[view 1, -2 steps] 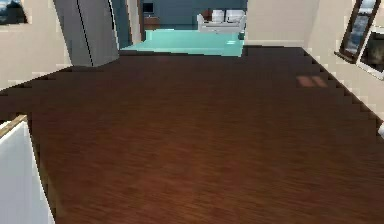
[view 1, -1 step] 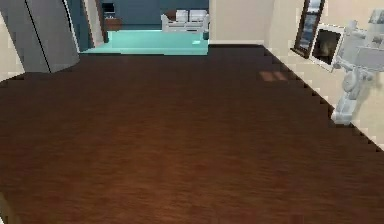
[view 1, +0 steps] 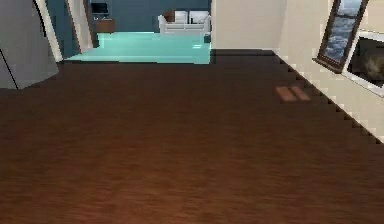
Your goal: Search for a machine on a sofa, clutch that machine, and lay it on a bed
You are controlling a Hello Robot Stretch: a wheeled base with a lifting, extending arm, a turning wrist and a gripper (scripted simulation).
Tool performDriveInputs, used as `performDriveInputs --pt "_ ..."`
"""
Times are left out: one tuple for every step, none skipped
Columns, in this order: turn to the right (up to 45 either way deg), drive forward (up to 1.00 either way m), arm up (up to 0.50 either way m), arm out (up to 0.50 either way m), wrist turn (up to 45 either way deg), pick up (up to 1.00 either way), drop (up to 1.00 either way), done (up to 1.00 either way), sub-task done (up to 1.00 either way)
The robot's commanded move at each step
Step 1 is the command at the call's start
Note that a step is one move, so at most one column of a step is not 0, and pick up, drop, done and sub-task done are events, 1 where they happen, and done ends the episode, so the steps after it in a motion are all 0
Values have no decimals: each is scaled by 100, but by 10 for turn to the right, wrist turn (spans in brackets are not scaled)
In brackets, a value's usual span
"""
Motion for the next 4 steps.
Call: performDriveInputs --pt "0 100 0 0 0 0 0 0 0" --pt "0 100 0 0 0 0 0 0 0" --pt "0 100 0 0 0 0 0 0 0" --pt "0 100 0 0 0 0 0 0 0"
